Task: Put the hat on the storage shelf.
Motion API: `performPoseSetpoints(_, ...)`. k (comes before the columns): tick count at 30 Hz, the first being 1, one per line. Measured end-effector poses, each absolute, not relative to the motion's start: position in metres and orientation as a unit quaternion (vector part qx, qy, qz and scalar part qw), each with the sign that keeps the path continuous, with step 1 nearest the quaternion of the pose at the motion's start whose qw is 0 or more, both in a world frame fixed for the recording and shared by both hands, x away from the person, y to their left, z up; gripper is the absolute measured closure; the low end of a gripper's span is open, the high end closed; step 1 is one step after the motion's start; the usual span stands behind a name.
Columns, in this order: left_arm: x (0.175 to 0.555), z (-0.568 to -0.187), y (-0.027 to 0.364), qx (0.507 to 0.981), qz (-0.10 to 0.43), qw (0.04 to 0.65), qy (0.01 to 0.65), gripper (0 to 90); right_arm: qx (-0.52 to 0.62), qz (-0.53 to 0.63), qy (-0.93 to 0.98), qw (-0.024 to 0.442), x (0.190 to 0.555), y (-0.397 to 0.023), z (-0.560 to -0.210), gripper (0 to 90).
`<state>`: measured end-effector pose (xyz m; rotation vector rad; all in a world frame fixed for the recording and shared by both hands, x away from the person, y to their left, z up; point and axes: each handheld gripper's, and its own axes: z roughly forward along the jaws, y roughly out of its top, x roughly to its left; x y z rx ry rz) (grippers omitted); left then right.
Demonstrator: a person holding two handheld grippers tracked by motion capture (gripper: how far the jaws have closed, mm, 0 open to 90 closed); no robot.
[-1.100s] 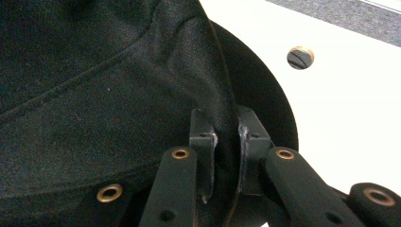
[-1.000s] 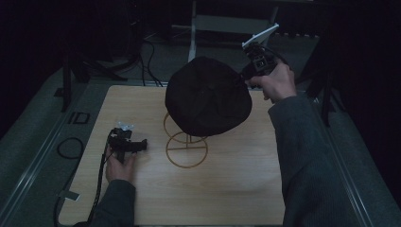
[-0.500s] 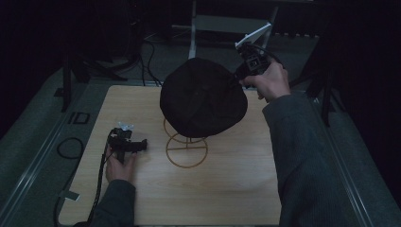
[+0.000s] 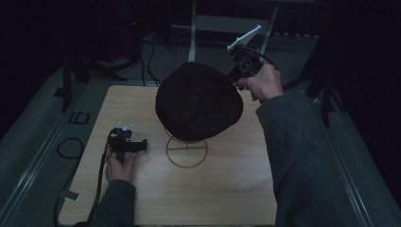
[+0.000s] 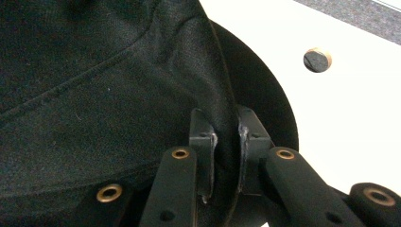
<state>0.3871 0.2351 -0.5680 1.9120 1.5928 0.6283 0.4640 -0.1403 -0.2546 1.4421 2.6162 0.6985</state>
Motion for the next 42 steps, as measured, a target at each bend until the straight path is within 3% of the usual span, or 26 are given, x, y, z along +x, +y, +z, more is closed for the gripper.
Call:
performPoseSetpoints(35,0.387,-0.568,0.235,0.715,0.235,0.284,0.595,1.0,0.455,0.180,0.871,0.039,0.466,-0.110,-0.286,78.8)
performPoseSetpoints(42,0.387,-0.568,0.235,0.715,0.235,0.284,0.595,1.0,0.446,0.170,0.878,0.037,0.466,-0.105,-0.292,75.1)
